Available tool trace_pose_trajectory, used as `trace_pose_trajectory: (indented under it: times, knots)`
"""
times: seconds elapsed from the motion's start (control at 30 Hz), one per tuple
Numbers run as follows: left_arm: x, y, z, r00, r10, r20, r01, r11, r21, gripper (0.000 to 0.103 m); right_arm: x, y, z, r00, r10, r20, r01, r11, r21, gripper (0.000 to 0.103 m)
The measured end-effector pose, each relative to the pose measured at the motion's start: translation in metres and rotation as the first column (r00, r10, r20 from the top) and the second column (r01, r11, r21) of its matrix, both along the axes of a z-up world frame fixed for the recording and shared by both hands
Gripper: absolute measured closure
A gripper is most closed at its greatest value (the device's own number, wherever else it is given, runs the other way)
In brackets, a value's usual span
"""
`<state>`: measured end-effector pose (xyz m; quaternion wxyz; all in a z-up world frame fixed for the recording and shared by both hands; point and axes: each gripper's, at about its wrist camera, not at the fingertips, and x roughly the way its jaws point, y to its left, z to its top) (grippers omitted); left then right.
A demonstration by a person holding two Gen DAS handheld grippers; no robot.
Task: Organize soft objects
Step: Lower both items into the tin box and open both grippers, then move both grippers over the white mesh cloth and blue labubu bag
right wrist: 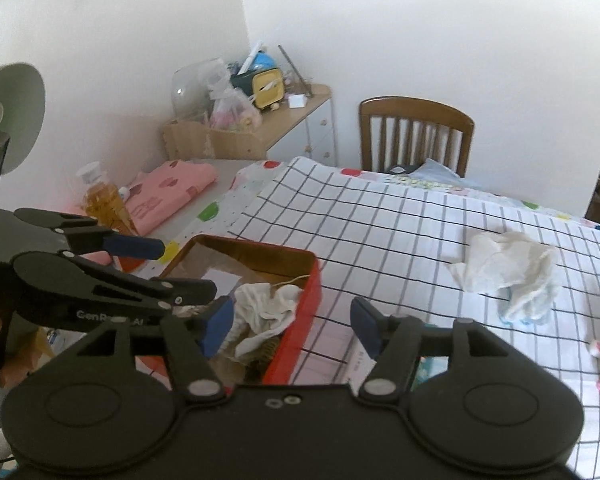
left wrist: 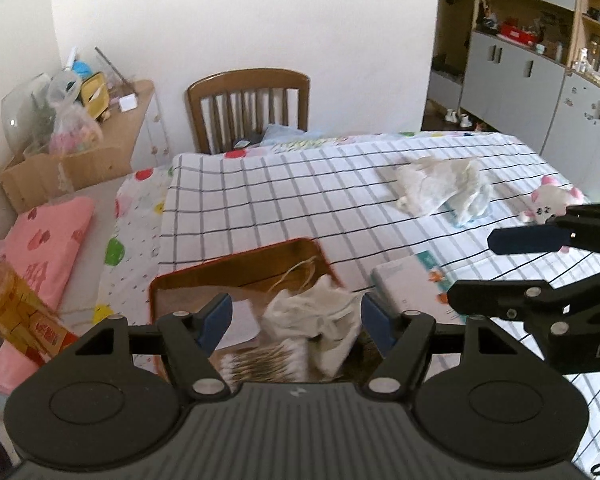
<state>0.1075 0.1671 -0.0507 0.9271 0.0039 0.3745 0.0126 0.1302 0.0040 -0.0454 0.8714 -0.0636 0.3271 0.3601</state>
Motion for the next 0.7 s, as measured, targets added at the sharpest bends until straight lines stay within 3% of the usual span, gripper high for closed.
trace_pose_trajectory:
  times: [0.1, 0.7]
  knots:
    - [0.005, -0.015, 0.004, 1.000, -0.023, 0.011, 0.023, 1.000, -0.003, 0.022, 0.001, -0.016, 0.002, 1.000, -0.025, -0.006, 0.025, 1.000, 0.017, 0.036]
    - [0.056, -0.136, 0.006, 0.994, -0.093, 0.056, 0.098, 0.991, -0.093, 0.017, 0.036, -0.144, 0.003, 0.990, -0.139, 0.011, 0.138, 0.988, 0.069, 0.017]
